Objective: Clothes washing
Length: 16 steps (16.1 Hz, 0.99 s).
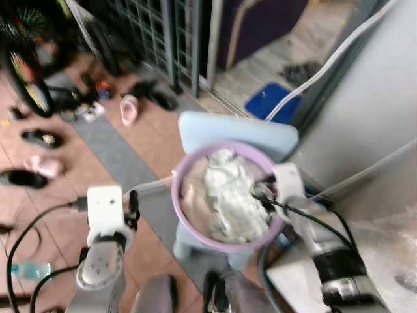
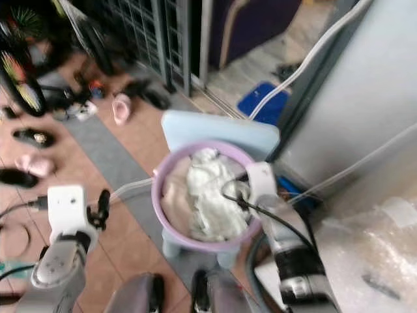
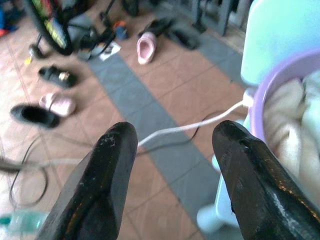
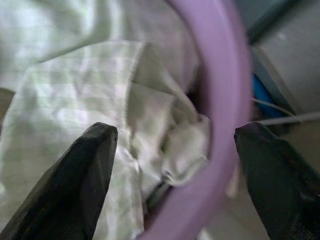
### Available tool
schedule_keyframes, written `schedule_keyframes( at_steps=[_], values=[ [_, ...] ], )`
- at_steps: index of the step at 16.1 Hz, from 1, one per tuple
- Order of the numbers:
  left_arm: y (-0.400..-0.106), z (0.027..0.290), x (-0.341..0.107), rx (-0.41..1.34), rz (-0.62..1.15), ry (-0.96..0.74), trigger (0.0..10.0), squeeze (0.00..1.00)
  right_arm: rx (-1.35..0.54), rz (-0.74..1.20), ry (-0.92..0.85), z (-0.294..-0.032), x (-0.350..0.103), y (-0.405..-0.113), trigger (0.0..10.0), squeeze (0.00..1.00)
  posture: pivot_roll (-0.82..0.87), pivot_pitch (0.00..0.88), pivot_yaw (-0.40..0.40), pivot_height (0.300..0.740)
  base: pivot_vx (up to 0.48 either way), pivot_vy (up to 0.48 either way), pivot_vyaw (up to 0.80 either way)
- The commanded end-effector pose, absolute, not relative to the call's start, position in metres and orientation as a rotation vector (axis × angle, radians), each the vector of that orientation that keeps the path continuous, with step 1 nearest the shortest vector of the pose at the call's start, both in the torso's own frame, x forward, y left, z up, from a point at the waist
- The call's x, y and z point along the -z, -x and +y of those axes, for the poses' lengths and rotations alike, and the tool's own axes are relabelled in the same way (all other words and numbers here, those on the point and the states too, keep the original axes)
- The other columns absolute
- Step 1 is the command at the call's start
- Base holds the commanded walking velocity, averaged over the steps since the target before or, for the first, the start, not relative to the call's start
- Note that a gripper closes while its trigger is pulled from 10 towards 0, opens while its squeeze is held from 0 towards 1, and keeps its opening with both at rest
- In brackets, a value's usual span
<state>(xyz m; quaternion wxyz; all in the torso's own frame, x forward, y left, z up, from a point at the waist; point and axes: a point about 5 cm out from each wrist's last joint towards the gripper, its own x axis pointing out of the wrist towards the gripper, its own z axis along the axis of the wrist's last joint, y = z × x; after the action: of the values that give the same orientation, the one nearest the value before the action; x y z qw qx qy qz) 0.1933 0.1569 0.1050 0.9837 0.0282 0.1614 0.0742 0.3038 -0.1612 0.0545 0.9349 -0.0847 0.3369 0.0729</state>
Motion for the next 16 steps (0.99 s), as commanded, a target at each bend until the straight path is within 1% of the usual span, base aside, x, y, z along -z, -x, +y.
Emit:
schedule_keyframes(
  at_steps=[1,2,3,5,6,8,9,10,11,12,13,16],
  values=[
    [-0.19,0.155,-0.108,-0.163,0.326,-0.061,10.0,0.0,-0.19,0.662,0.214,-0.155,-0.054,-0.306,10.0,0.0,0.14,0.241,-0.048,0.74,0.0,0.0,0.0],
    [-0.186,0.154,-0.108,-0.169,0.338,-0.056,10.0,0.0,-0.223,0.635,0.167,-0.146,-0.054,-0.307,10.0,0.0,0.15,0.258,-0.055,0.74,0.0,0.0,0.0],
    [-0.179,0.152,-0.109,-0.174,0.35,-0.063,10.0,0.0,-0.302,0.637,0.102,-0.13,-0.051,-0.305,10.0,0.0,0.16,0.272,-0.055,0.74,0.0,0.0,0.0],
    [-0.169,0.154,-0.109,-0.2,0.372,-0.072,10.0,0.0,-0.342,0.666,0.085,-0.122,-0.045,-0.303,10.0,0.0,0.19,0.283,-0.061,0.74,0.0,0.0,0.0],
    [-0.161,0.156,-0.109,-0.21,0.39,-0.079,10.0,0.0,-0.338,0.7,0.066,-0.12,-0.037,-0.302,10.0,0.0,0.21,0.293,-0.068,0.74,0.0,0.0,0.0],
    [-0.15,0.158,-0.11,-0.221,0.414,-0.08,10.0,0.0,-0.267,0.762,0.011,-0.119,-0.024,-0.302,10.0,0.0,0.24,0.31,-0.082,0.74,0.0,0.0,0.0],
    [-0.142,0.158,-0.114,-0.232,0.426,-0.076,10.0,0.0,-0.183,0.727,0.034,-0.121,-0.023,-0.31,10.0,0.0,0.27,0.329,-0.091,0.74,0.0,0.0,0.0],
    [-0.139,0.157,-0.117,-0.238,0.428,-0.069,10.0,0.0,-0.157,0.669,0.095,-0.119,-0.028,-0.318,10.0,0.0,0.28,0.36,-0.099,0.74,0.0,0.0,0.0],
    [-0.136,0.157,-0.121,-0.248,0.424,-0.055,10.0,0.0,-0.163,0.659,0.112,-0.112,-0.031,-0.322,10.0,0.0,0.29,0.38,-0.101,0.74,0.0,0.0,0.0],
    [-0.132,0.159,-0.122,-0.267,0.432,-0.051,10.0,0.0,-0.173,0.638,0.103,-0.103,-0.035,-0.327,0.0,0.0,0.29,0.386,-0.115,0.74,0.0,0.0,0.0],
    [-0.129,0.158,-0.122,-0.272,0.438,-0.049,10.0,0.0,-0.175,0.627,0.101,-0.098,-0.038,-0.331,0.0,0.0,0.28,0.397,-0.122,0.74,0.0,0.0,0.0],
    [-0.128,0.151,-0.123,-0.263,0.447,-0.038,10.0,0.0,-0.17,0.694,0.225,-0.1,-0.03,-0.329,0.0,0.0,0.27,0.417,-0.13,0.74,0.0,0.0,0.0]
  ],
)
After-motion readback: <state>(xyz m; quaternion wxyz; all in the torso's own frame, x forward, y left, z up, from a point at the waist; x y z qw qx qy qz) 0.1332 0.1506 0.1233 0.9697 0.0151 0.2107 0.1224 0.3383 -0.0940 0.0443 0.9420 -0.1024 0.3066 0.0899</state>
